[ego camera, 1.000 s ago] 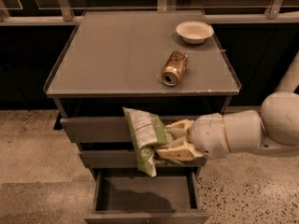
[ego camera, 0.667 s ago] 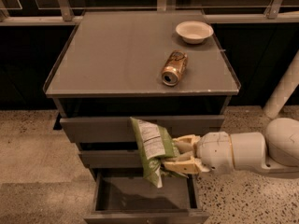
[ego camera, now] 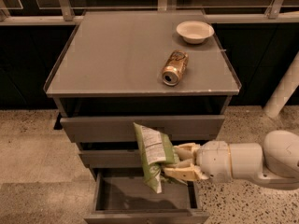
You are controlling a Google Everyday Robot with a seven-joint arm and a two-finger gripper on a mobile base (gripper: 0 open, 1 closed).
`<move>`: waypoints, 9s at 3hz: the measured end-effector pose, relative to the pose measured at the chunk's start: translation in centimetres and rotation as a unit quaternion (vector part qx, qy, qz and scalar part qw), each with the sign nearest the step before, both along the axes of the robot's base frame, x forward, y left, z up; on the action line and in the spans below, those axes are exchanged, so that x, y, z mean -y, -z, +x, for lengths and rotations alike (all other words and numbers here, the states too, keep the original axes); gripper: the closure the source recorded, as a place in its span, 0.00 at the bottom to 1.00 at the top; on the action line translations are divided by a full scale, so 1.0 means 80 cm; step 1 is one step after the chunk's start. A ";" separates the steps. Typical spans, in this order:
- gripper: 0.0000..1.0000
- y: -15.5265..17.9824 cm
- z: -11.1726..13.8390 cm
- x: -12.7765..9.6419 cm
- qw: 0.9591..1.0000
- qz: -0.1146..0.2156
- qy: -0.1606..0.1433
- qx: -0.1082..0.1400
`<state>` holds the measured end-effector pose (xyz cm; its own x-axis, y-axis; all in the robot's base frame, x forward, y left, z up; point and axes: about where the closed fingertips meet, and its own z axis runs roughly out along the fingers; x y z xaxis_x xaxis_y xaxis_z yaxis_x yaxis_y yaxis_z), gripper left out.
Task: Place green jalapeno chip bag into bottom drawer
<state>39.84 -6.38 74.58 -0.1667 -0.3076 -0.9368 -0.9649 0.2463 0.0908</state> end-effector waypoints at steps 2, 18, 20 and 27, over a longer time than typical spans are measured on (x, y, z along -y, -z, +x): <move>1.00 0.121 -0.007 0.005 0.994 0.091 0.035 -0.055; 1.00 0.524 0.114 0.056 0.914 0.058 0.294 -0.273; 1.00 0.543 0.115 0.054 0.908 0.058 0.298 -0.289; 0.00 0.629 0.124 0.032 0.882 0.051 0.297 -0.361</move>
Offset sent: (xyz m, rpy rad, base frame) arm -0.0028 -0.0155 -0.1642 0.3121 0.1917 -0.1233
